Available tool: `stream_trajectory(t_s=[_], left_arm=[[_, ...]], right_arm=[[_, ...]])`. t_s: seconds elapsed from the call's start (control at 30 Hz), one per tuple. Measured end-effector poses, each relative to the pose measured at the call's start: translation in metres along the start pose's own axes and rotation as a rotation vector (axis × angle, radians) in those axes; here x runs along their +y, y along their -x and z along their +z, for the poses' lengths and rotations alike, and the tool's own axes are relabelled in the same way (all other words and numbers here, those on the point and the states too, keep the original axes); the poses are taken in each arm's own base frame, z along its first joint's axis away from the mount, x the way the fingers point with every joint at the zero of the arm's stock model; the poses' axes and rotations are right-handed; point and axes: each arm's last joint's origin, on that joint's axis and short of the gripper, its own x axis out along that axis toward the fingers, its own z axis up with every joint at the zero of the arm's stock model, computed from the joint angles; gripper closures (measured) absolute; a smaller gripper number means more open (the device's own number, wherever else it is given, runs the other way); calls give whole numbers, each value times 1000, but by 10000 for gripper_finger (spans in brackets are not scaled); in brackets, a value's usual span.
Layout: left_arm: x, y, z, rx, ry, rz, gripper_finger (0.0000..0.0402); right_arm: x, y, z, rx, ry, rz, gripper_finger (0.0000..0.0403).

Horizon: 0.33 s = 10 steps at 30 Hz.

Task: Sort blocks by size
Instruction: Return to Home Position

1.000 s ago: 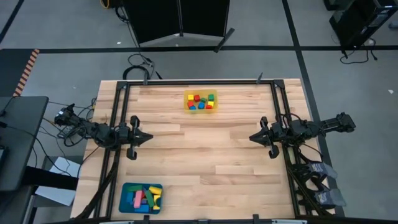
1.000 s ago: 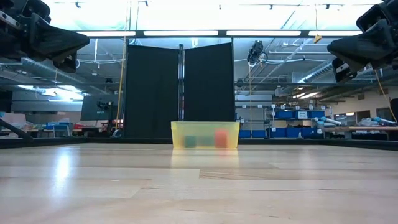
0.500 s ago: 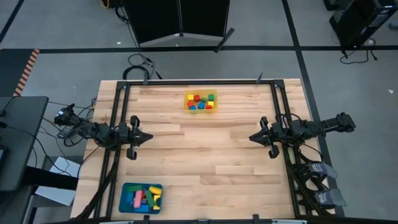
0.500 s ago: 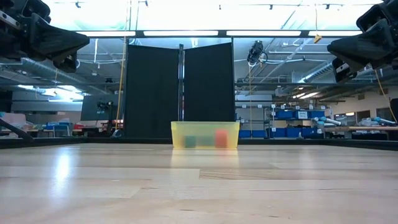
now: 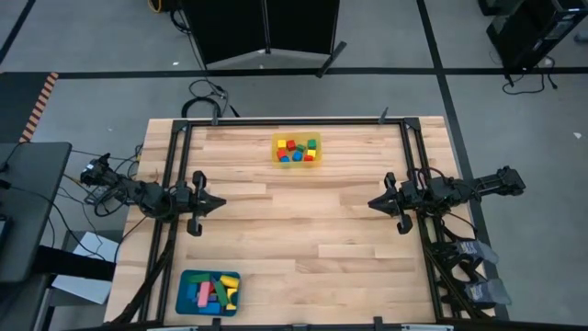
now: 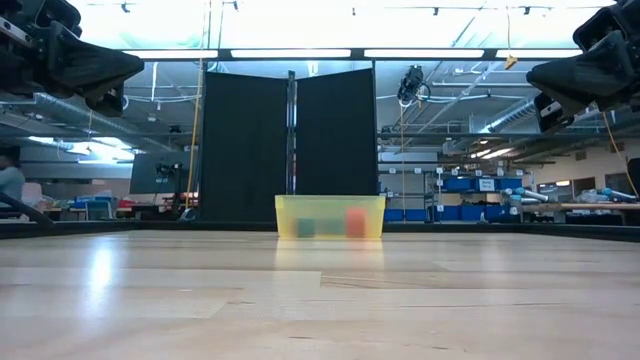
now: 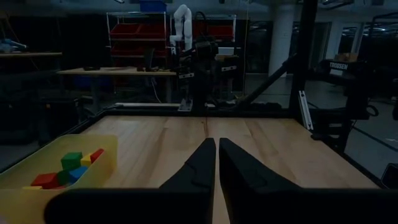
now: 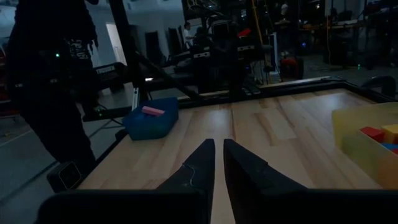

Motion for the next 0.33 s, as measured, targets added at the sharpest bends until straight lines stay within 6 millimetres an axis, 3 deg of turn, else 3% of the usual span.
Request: stream_trajectory(t_s=[0.33], left_arm=[[0, 0, 0, 0, 0, 0, 371]], right_arm=[[0, 0, 0, 0, 0, 0, 361]])
